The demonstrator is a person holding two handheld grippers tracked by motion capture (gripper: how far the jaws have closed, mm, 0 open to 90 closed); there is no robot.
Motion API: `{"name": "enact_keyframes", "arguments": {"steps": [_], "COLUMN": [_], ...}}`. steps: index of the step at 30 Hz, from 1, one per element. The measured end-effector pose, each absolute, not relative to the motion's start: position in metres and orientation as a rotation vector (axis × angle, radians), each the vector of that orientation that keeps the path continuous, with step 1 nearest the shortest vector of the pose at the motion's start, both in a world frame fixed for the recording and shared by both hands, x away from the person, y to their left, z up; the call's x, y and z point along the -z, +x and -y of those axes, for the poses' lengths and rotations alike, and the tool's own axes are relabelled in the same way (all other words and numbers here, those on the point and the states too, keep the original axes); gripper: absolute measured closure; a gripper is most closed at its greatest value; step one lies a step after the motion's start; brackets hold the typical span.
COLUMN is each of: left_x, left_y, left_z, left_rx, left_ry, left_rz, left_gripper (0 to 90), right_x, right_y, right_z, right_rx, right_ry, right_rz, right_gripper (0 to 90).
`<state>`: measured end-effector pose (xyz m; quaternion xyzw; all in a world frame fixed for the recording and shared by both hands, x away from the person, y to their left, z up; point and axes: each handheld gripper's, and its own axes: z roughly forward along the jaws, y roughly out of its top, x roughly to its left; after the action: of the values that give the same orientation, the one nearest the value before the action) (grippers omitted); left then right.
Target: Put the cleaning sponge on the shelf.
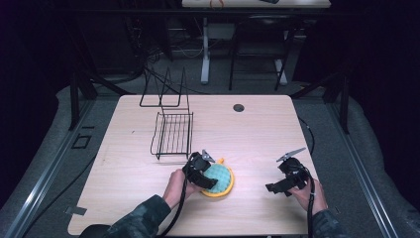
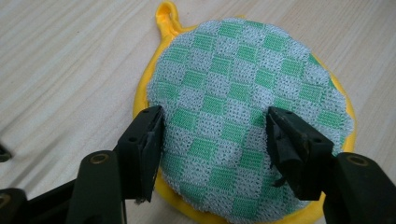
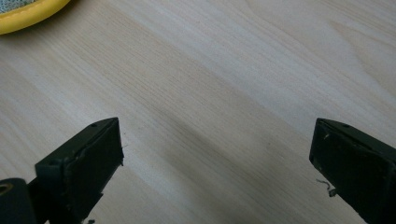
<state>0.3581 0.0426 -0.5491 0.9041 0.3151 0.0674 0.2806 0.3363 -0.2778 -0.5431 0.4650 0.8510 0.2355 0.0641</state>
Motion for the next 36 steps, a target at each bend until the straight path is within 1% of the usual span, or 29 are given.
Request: {"name": "enact_keyframes", "arguments": {"steps": [5, 21, 36], "left_x": [0.5486, 0.5493, 0.5492], "left_y": [0.3580, 0.3583, 0.3581], "left_z": [-0.0431, -0.0468, -0.0483], "left_rx": [-0.194, -0.183, -0.191], "left_ry": [2.430, 2.396, 2.387], "left_rz": [-0.841, -0.844, -0.828], "left_gripper": [46.0, 54.7, 55.2], "right_x": [0.5430, 0.5428, 0.5419], "right_y": [0.3363, 0.3361, 0.3352], "right_z": [0.2778, 0.2774, 0.2775], "right_rx": [-0.711, -0.714, -0.714], "right_ry": [1.405, 1.389, 1.396], "right_rz": [-2.570, -2.582, -2.591], "right_gripper": [2.0, 2.6, 3.0]}}
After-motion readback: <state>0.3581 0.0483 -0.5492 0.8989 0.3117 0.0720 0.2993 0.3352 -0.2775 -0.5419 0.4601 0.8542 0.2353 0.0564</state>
